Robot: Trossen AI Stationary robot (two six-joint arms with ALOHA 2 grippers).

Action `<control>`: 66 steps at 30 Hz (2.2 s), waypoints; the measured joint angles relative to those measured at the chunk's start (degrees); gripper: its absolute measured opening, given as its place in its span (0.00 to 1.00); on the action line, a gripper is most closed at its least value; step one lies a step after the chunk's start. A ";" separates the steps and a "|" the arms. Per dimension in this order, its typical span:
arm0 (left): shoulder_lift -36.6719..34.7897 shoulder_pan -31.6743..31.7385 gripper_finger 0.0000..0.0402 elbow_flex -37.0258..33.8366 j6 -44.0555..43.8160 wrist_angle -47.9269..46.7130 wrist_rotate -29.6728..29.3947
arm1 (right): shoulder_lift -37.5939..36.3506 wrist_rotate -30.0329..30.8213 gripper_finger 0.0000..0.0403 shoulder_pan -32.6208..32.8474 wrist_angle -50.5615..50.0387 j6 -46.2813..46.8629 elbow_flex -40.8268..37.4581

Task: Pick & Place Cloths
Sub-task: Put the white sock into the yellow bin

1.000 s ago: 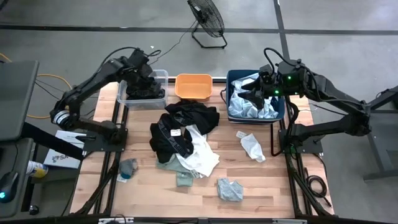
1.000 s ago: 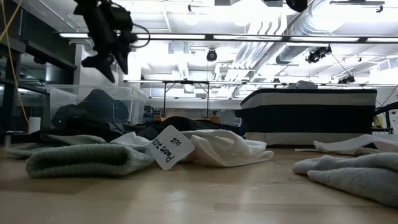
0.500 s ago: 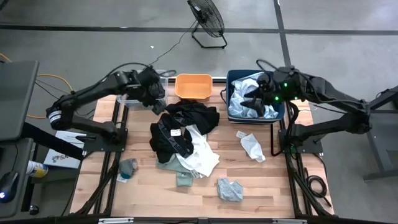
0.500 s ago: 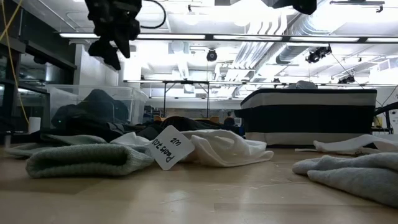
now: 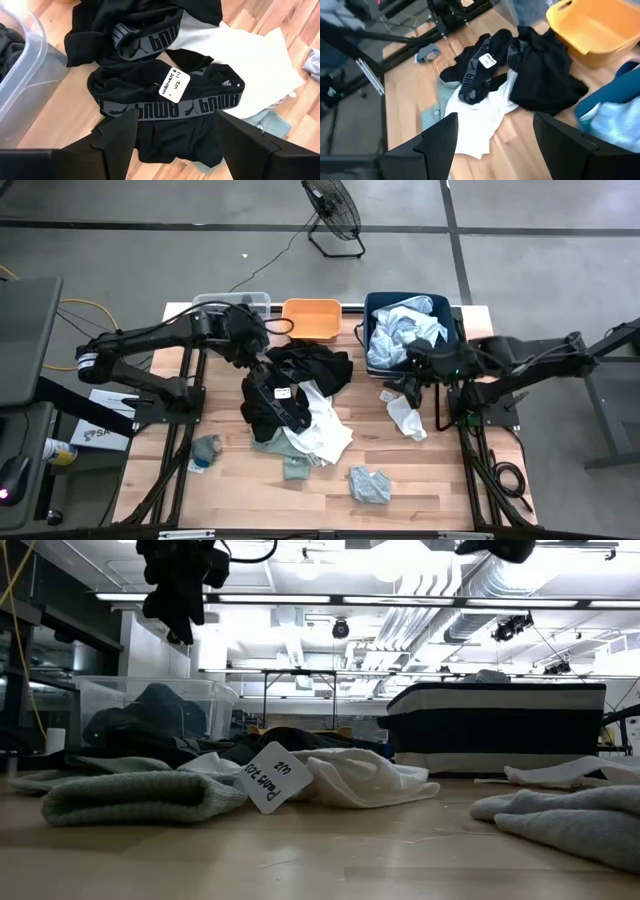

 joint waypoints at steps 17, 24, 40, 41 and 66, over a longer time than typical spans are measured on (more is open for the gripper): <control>0.02 -0.12 0.64 -0.02 -0.38 0.02 -0.33 | -1.84 1.32 0.62 10.99 -4.33 41.13 -15.79; 0.02 -0.12 0.64 -0.02 -0.27 0.03 -0.33 | -1.84 -0.72 0.62 12.60 -11.01 56.18 -21.30; 0.02 -0.12 0.64 -0.02 -0.40 0.02 -0.15 | -1.69 -9.77 0.62 12.60 -1.62 67.98 -35.37; 0.02 -0.12 0.64 -0.02 -0.42 0.03 -0.13 | -1.49 -9.83 0.62 12.60 -0.38 68.52 -36.26; 0.04 -0.12 0.64 -0.04 -0.49 5.42 0.63 | 9.53 -13.29 0.10 12.60 14.63 67.71 -39.06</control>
